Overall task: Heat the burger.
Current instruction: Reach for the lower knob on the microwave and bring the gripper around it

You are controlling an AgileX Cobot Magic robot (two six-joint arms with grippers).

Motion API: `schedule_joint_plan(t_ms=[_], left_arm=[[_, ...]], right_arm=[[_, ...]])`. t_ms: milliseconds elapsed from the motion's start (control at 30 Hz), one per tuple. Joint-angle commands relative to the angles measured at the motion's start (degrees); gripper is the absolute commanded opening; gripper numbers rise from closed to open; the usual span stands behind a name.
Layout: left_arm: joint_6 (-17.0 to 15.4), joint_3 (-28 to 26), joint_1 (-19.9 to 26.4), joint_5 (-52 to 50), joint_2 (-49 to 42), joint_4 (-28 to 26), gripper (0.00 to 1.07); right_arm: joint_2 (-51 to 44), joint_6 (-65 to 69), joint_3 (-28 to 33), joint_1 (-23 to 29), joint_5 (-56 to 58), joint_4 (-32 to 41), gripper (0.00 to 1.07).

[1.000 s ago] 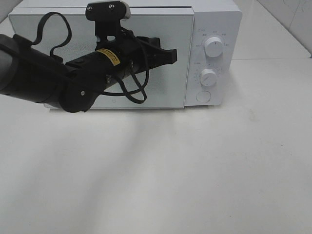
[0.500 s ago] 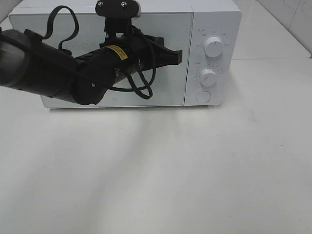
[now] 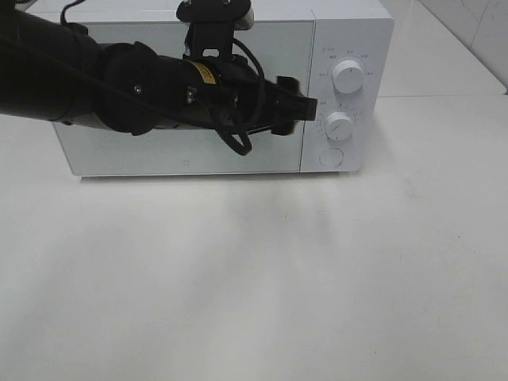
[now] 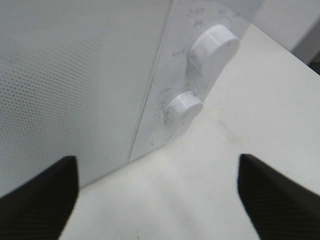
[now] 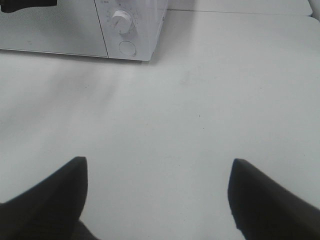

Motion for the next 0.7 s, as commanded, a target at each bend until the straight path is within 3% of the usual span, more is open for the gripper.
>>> schedule_joint_plan(t_ms=[33,233,300,400,700], left_arm=[[0.1,-0.5,-0.7,10.3,-2.4,-0.1,1.0],[0.1,-0.5,-0.7,20.6,-3.7,-0.1,1.0],[0.1,-0.5,-0.7,32.4,-5.1,1.0,0.99],[0.1,-0.5,-0.7,39.5,-5.9,2.3,0.98],[0.2,-0.5,-0.7,55.0,-7.9,6.1,0.98]], right_arm=[[-1.5,0.3,0.1,-0.1,-0.3,0.0,0.75],[-1.5,0.3,0.1,-0.1,-0.3,0.0,0.75],[-1.5,0.3,0.1,-0.1,-0.3,0.0,0.75],[-1.5,0.3,0.1,-0.1,-0.3,0.0,0.75],[-1.5,0.3,0.1,-0.1,-0.3,0.0,0.75]])
